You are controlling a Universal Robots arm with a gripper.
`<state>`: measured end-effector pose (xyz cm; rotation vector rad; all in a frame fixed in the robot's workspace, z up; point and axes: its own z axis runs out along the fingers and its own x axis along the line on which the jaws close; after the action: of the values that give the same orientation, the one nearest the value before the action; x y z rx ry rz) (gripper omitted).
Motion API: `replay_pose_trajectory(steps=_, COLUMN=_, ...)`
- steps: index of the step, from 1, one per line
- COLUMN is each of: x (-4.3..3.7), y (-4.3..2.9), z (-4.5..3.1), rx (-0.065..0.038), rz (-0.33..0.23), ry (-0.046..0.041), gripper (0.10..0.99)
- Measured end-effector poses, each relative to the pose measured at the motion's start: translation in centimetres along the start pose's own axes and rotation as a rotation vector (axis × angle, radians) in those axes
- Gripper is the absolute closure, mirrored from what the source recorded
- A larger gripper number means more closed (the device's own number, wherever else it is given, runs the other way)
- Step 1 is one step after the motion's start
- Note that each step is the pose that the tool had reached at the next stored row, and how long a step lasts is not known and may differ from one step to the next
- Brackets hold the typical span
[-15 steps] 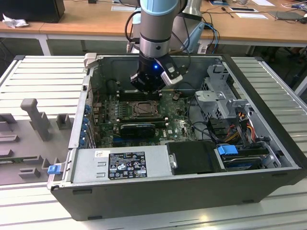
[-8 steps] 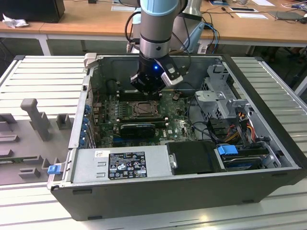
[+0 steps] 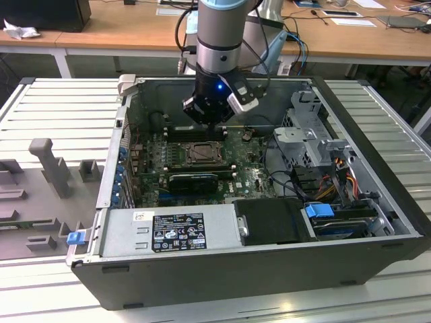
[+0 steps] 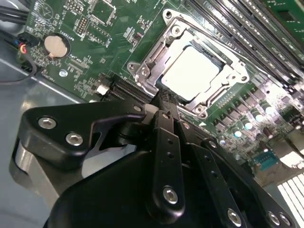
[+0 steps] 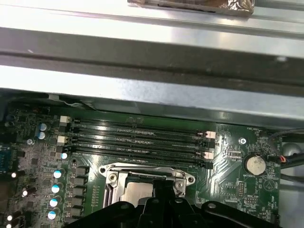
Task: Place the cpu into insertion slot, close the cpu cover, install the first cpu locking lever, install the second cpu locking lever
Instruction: 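Install the second cpu locking lever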
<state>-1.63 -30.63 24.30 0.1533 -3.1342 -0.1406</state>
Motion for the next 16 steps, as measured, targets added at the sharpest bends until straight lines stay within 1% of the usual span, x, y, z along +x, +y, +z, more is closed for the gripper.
replay_pose_trajectory(steps=1, x=0.00, y=0.00, z=-0.26, rx=0.000, rz=0.000, ry=0.0000, gripper=0.980)
replay_pose_trajectory(steps=2, x=0.00, y=-0.02, z=-0.29, rx=0.000, rz=0.000, ry=-0.0001, gripper=0.980)
replay_pose_trajectory(steps=6, x=0.04, y=-0.34, z=-0.32, rx=0.000, rz=0.000, ry=0.0000, gripper=0.980)
replay_pose_trajectory(steps=16, x=0.07, y=-0.65, z=-0.35, rx=0.001, rz=0.000, ry=0.0000, gripper=0.980)
